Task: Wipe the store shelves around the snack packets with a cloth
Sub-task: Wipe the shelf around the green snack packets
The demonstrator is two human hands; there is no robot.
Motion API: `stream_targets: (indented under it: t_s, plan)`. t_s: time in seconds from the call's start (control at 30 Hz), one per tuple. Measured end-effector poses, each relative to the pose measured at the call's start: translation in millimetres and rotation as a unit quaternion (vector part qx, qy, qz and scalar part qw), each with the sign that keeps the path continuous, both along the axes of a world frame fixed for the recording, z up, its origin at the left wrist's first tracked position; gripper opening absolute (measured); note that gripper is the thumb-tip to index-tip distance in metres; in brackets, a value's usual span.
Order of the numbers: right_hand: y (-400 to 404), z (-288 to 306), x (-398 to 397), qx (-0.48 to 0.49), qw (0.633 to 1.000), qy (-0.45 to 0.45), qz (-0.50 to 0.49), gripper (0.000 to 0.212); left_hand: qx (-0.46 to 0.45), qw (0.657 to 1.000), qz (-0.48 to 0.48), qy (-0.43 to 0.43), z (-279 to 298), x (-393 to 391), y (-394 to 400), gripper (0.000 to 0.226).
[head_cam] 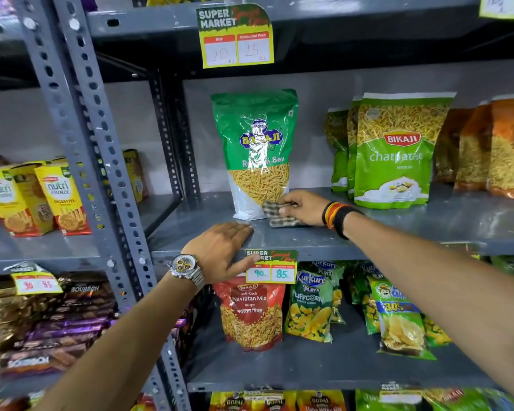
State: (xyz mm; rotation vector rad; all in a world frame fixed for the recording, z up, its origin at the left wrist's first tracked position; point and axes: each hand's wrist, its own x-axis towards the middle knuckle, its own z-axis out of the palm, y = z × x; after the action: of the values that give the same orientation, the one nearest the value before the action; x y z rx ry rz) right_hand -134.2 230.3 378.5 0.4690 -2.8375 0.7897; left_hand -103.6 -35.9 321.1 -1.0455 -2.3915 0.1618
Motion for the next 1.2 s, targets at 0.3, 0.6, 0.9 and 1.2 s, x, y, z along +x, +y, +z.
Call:
stream_targets:
  t_s: [0.3, 0.6, 0.9, 1.2]
  plan:
    - [12.4, 26.4, 30.2, 0.05, 0.991, -0.089, 0.087, 0.028, -0.002, 1.0, -0.001, 0.009, -0.5, 0.8, 0.3, 0.079]
    - [-25.9, -1.5, 1.1, -0.013, 0.999, 0.045, 0.011, 0.033, -0.005, 1.0, 0.019, 0.008, 1.8, 0.8, -0.1, 0.086]
    - [-40.0, -6.6, 3.3, 0.062, 0.997, 0.024, 0.034, 0.034, -0.01, 0.998, 0.054, -0.011, 7.0, -2.7, -23.4, 0.101]
    - [-14.3, 14.3, 25.1, -0.065, 0.998, 0.005, 0.009, 0.033, -0.006, 0.999, 0.045, -0.003, 1.5, -4.0, -24.2, 0.093]
